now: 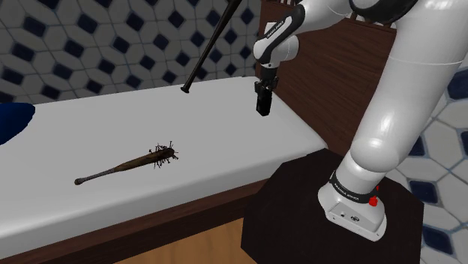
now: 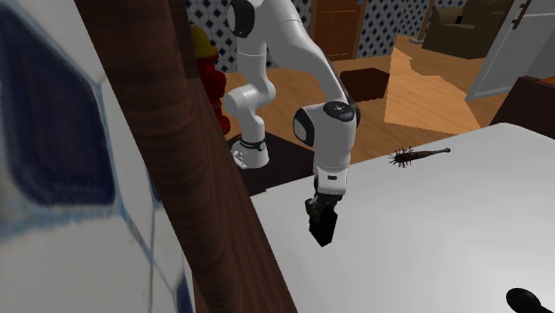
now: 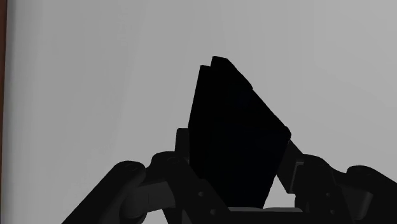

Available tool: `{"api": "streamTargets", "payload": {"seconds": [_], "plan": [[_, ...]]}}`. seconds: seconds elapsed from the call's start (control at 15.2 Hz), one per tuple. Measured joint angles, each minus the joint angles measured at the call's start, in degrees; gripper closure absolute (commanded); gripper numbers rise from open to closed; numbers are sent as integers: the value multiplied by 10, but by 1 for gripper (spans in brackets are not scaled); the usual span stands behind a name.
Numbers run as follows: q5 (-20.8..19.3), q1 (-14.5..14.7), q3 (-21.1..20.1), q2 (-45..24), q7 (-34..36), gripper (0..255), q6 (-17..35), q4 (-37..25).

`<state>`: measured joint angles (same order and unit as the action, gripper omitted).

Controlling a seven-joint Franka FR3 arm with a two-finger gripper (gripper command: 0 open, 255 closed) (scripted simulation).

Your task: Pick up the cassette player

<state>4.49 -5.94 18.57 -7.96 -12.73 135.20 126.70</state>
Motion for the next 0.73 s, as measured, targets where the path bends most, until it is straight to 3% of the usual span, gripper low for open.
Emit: {"api": "streamTargets", "payload": {"seconds": [0.73], "plan": [[-25, 4, 3, 52, 19, 255, -77, -29]]}}
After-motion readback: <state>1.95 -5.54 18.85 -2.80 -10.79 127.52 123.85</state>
